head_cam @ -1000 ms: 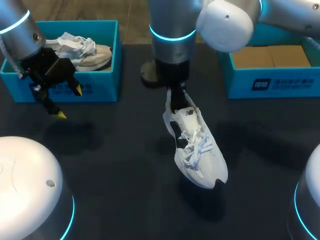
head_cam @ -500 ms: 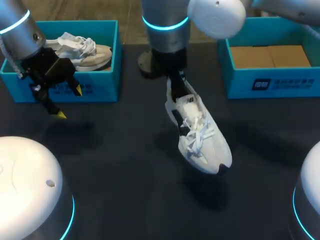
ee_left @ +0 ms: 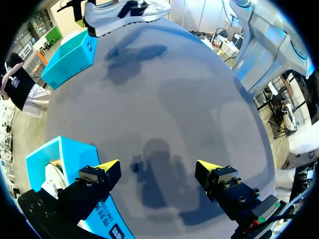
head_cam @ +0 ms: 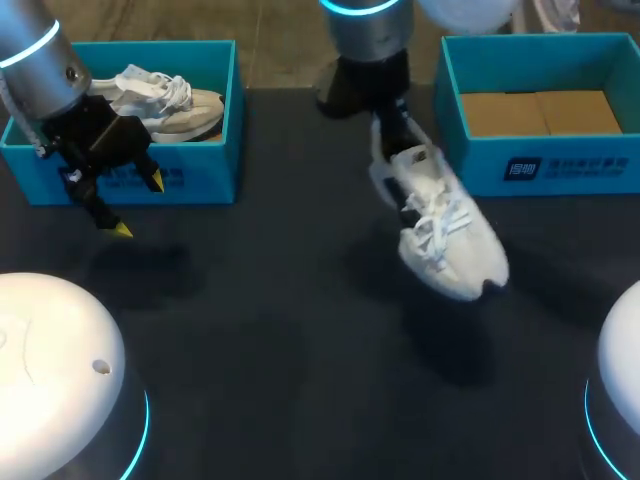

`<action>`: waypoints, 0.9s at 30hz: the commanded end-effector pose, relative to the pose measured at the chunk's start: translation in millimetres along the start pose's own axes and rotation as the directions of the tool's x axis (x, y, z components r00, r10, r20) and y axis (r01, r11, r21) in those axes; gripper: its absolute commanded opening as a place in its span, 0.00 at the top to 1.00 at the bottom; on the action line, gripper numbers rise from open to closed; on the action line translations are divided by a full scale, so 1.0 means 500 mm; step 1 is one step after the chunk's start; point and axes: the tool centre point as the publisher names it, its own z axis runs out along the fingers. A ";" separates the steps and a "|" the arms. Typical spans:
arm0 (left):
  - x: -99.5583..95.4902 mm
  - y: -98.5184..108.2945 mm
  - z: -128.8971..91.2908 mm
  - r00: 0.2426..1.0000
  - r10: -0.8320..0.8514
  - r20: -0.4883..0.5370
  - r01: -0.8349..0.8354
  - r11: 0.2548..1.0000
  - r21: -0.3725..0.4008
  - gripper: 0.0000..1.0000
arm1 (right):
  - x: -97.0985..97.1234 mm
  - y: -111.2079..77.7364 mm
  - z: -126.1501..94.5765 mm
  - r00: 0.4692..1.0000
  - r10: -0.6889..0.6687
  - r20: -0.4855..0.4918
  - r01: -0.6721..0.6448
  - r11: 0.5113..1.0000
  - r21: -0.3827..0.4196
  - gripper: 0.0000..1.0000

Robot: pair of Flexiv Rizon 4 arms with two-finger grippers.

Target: Take the shoe out of the shoebox, open the shoe tongue, remove and reinsert the insole, then place the shoe into the shoebox

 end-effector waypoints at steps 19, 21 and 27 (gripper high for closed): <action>0.001 0.000 -0.001 1.000 0.000 -0.001 0.000 1.000 -0.002 0.00 | -0.079 -0.299 0.001 1.000 0.005 -0.031 -0.005 1.000 0.029 1.00; 0.001 0.000 -0.001 1.000 0.000 -0.001 0.000 1.000 -0.002 0.00 | -0.079 -0.299 0.001 1.000 0.005 -0.031 -0.005 1.000 0.029 1.00; 0.001 0.000 -0.001 1.000 0.000 -0.001 0.000 1.000 -0.002 0.00 | -0.079 -0.299 0.001 1.000 0.005 -0.031 -0.005 1.000 0.029 1.00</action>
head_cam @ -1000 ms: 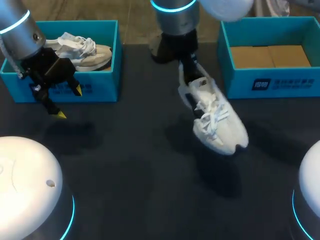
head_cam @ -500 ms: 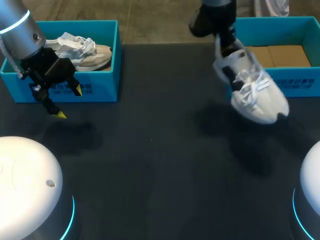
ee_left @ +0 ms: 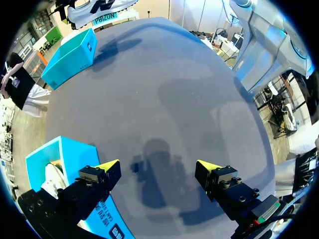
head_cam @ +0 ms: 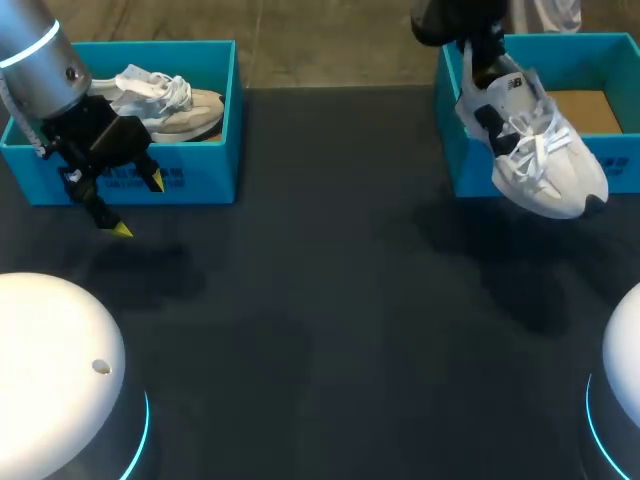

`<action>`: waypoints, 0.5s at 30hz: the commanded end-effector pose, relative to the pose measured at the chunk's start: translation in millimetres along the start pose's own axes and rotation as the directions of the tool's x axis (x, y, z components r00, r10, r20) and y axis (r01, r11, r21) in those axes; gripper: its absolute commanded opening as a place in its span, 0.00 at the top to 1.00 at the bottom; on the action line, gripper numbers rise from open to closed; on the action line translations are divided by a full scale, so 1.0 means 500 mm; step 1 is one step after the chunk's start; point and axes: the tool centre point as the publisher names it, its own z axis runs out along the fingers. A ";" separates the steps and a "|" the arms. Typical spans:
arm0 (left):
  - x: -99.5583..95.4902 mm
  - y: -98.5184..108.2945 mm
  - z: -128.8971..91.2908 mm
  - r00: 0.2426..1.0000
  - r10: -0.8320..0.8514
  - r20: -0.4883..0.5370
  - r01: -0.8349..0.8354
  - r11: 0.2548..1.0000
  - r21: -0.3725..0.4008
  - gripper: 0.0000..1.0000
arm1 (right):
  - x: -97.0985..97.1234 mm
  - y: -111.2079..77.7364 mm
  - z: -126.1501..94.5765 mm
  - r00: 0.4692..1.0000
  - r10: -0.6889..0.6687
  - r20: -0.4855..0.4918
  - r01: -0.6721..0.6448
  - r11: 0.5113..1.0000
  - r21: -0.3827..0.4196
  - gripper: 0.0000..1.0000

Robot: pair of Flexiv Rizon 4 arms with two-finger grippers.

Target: Take the shoe out of the shoebox, open the shoe tongue, remove and reinsert the insole, then place the shoe into the shoebox

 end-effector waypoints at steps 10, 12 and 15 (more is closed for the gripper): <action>0.001 0.000 0.000 1.000 0.000 -0.001 0.000 1.000 -0.002 0.00 | -0.013 -0.018 0.008 1.000 0.014 -0.010 -0.014 0.999 0.030 1.00; 0.001 0.000 0.000 1.000 0.000 -0.001 0.000 1.000 -0.002 0.00 | -0.027 -0.044 0.019 0.999 0.032 -0.015 -0.032 0.999 0.039 1.00; 0.001 0.000 0.000 1.000 0.000 -0.001 0.000 1.000 -0.002 0.00 | -0.044 -0.082 0.025 0.999 0.047 -0.017 -0.046 0.998 0.049 1.00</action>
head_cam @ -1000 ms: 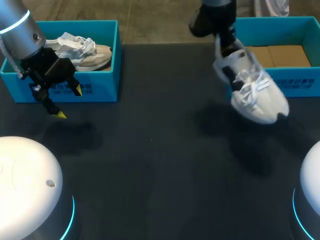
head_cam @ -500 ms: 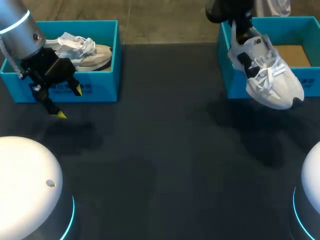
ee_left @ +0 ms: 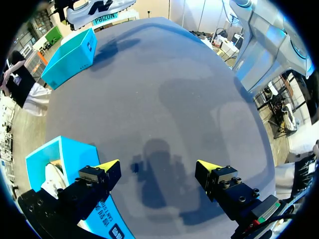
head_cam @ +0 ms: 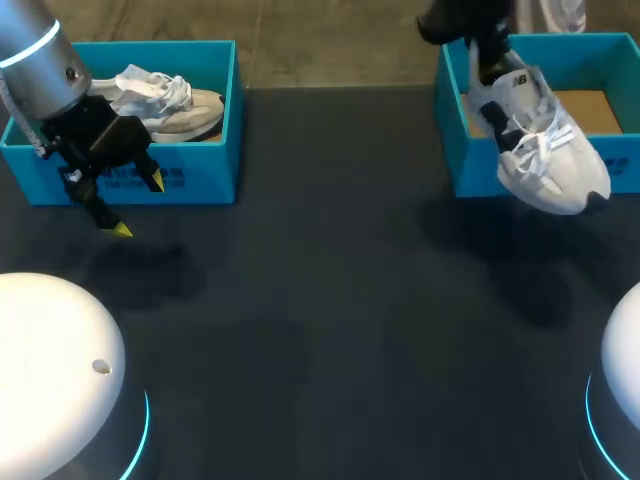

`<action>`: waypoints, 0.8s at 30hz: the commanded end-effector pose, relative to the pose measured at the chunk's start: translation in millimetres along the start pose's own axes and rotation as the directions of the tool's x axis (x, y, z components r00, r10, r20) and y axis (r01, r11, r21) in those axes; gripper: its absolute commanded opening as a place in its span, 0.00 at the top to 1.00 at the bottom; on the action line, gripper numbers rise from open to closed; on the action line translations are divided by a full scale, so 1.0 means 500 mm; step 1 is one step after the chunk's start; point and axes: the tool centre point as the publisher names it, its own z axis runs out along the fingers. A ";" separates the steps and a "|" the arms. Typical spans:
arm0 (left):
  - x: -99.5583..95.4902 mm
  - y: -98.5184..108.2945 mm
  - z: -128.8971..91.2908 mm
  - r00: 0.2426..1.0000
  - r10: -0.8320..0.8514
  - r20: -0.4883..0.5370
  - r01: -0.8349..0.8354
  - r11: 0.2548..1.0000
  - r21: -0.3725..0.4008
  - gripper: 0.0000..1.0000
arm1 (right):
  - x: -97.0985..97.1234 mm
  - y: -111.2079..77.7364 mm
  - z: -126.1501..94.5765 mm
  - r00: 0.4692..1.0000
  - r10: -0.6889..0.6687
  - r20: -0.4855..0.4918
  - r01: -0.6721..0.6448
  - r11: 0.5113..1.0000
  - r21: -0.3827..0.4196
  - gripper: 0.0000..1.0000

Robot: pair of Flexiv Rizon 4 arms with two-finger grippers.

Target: Take the shoe out of the shoebox, open the shoe tongue, remove and reinsert the insole, then place the shoe into the shoebox

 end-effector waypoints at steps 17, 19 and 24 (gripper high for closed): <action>0.001 0.000 0.000 1.000 0.000 -0.001 0.000 1.000 -0.002 0.00 | -0.111 -0.204 0.046 1.000 0.020 -0.016 -0.020 1.000 -0.007 1.00; 0.001 0.000 0.000 1.000 0.000 -0.001 0.000 1.000 -0.002 0.00 | -0.122 -0.216 0.057 1.000 0.017 -0.017 -0.017 1.000 -0.007 1.00; 0.001 0.000 0.000 1.000 0.000 -0.001 0.000 1.000 -0.002 0.00 | -0.162 -0.255 0.089 1.000 0.009 -0.019 -0.009 1.000 -0.021 1.00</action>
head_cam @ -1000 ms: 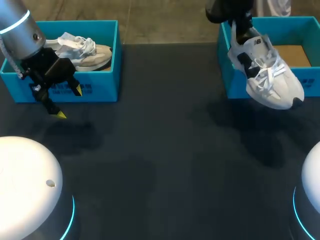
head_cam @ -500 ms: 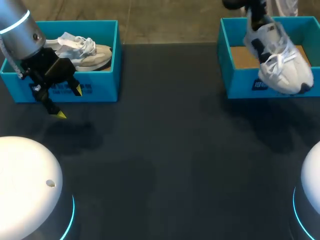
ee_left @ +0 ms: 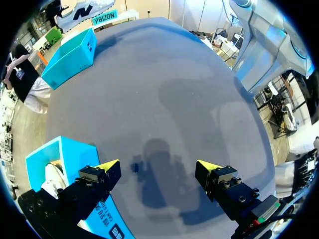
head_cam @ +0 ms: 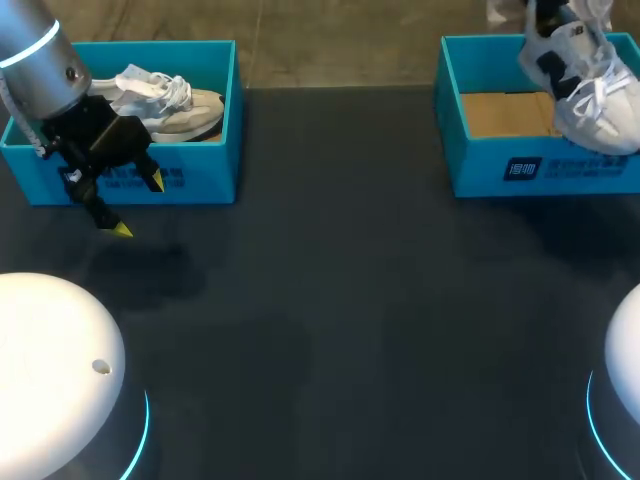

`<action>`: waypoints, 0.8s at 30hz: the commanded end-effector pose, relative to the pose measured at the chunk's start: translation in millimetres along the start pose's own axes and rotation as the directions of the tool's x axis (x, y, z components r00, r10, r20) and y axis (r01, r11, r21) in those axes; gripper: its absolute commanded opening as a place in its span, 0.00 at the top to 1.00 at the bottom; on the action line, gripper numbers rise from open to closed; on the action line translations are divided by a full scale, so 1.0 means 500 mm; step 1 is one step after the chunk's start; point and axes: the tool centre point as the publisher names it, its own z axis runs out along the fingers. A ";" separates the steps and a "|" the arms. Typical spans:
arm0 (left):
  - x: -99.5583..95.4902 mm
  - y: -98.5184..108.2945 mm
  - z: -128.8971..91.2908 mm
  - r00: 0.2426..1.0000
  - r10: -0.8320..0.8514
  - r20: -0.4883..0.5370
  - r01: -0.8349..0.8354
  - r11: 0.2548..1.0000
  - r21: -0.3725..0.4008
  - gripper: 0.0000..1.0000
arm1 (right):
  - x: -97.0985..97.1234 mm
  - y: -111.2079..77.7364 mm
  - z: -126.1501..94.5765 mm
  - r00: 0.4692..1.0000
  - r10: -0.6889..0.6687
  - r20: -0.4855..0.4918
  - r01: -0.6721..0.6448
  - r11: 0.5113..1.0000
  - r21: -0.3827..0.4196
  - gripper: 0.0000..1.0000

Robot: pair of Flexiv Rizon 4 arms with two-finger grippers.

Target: Take the shoe out of the shoebox, open the shoe tongue, remove and reinsert the insole, then place the shoe into the shoebox

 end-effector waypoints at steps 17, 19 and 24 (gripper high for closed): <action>0.001 0.000 -0.001 1.000 0.000 -0.001 0.000 1.000 -0.002 0.00 | -0.103 -0.074 0.096 0.998 0.048 -0.033 -0.049 0.999 -0.018 1.00; 0.001 0.000 -0.001 1.000 0.000 -0.001 0.000 1.000 -0.002 0.00 | -0.103 -0.074 0.096 0.998 0.048 -0.033 -0.049 0.999 -0.018 1.00; 0.001 0.000 -0.001 1.000 0.000 -0.001 0.000 1.000 -0.002 0.00 | -0.103 -0.074 0.096 0.998 0.048 -0.033 -0.049 0.999 -0.018 1.00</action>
